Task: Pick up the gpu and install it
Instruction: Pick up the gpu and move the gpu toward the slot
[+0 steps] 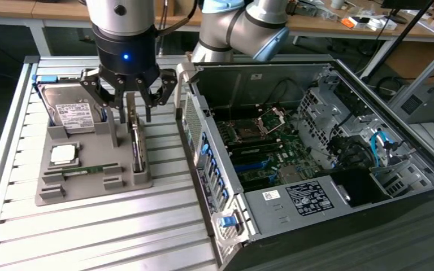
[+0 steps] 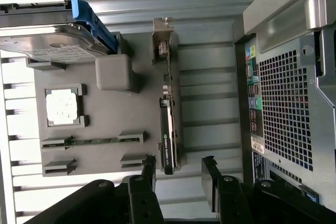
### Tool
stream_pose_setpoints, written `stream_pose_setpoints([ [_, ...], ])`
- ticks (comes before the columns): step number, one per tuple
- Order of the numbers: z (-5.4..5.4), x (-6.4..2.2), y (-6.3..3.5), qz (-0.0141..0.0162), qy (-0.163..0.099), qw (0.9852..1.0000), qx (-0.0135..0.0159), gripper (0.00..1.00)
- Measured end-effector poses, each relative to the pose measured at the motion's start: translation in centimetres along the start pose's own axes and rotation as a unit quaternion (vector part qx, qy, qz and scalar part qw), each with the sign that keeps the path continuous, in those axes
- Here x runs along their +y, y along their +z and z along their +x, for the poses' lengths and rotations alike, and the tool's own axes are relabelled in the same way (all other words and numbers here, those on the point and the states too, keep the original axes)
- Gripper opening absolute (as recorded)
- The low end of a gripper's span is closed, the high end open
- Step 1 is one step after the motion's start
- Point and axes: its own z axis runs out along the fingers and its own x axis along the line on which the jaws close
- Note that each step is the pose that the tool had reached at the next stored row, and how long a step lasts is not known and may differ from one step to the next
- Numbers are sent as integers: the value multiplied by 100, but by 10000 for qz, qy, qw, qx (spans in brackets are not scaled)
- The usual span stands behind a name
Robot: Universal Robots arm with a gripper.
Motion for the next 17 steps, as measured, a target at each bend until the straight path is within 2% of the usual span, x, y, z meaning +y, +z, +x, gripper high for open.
stream_pose_setpoints([
  [6,4,29,66,0,0,10000,0,48],
  [12,12,105,138,0,0,10000,0,48],
  [17,17,108,209,0,0,10000,0,48],
])
